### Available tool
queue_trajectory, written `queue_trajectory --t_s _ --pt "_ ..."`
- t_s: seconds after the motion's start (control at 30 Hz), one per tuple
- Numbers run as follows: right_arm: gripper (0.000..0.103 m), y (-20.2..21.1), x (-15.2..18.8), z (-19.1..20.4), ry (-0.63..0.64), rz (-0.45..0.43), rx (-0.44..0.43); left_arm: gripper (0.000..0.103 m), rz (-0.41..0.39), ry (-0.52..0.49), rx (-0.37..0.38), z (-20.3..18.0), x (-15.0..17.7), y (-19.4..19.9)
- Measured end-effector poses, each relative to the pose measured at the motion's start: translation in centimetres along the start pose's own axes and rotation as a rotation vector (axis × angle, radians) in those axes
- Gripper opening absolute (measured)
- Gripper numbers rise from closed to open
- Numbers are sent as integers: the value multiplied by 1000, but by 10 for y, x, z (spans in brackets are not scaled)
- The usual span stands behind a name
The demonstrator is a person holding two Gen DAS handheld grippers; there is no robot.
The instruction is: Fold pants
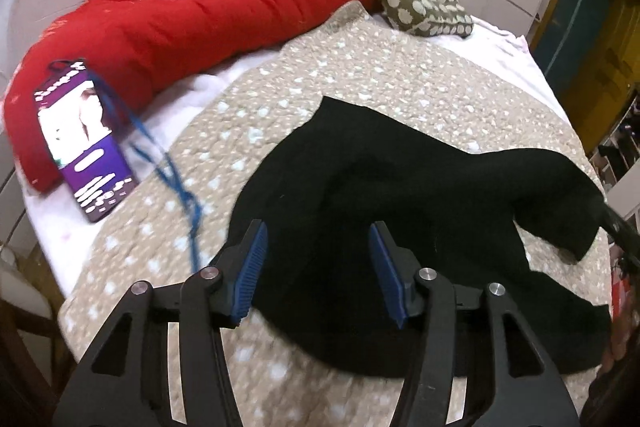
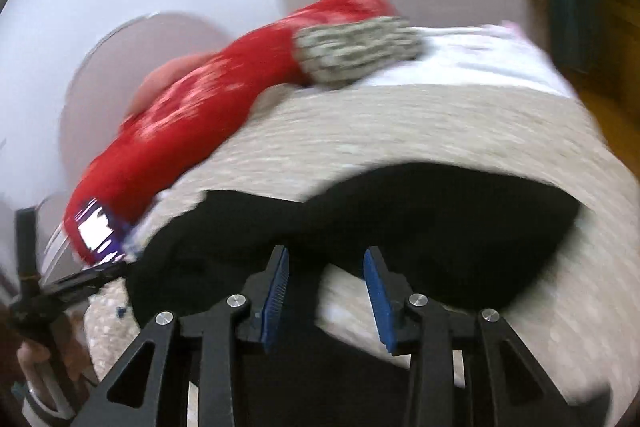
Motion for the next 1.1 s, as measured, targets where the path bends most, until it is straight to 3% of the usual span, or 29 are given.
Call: queue_trajectory --t_s 0.13,0.27,0.43,0.53,0.6,0.63,0.67,0.8,0.97,1.1 --pt "42 -75 -35 56 183 46 -40 53 44 4 -39 8 -10 -33" --pt "44 -147 -56 99 356 102 -23 53 68 11 -96 23 -16 -55" --pt "45 -233 -57 127 588 260 -6 53 100 67 -65 45 -18 -75" --pt "45 -248 -64 123 533 275 -74 57 96 67 -69 48 -22 -82" --pt "30 -255 -68 120 478 289 -115 62 98 66 -77 48 -25 -85" --pt "13 -254 -69 122 471 278 -124 63 98 66 -80 48 -27 -87" --pt "10 -254 -69 127 480 255 -122 63 98 69 -83 49 -28 -88" --pt "7 -231 -67 141 497 172 -68 63 95 82 -86 51 -32 -81" --pt "7 -134 -75 127 355 17 -153 63 2 125 -95 68 -36 -38" --pt "7 -52 -23 142 337 -54 -185 63 -79 173 -95 89 -30 10"
Point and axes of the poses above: each gripper's, at about its wrist camera, not at the fingertips, and y roughly against the way its jaws point, z to its left, x to its underside, the point moved 1 cm from there along -y, roughly the way its jaws point, and after that the axes turned 12 degrees about x, right-handed, at the moved point
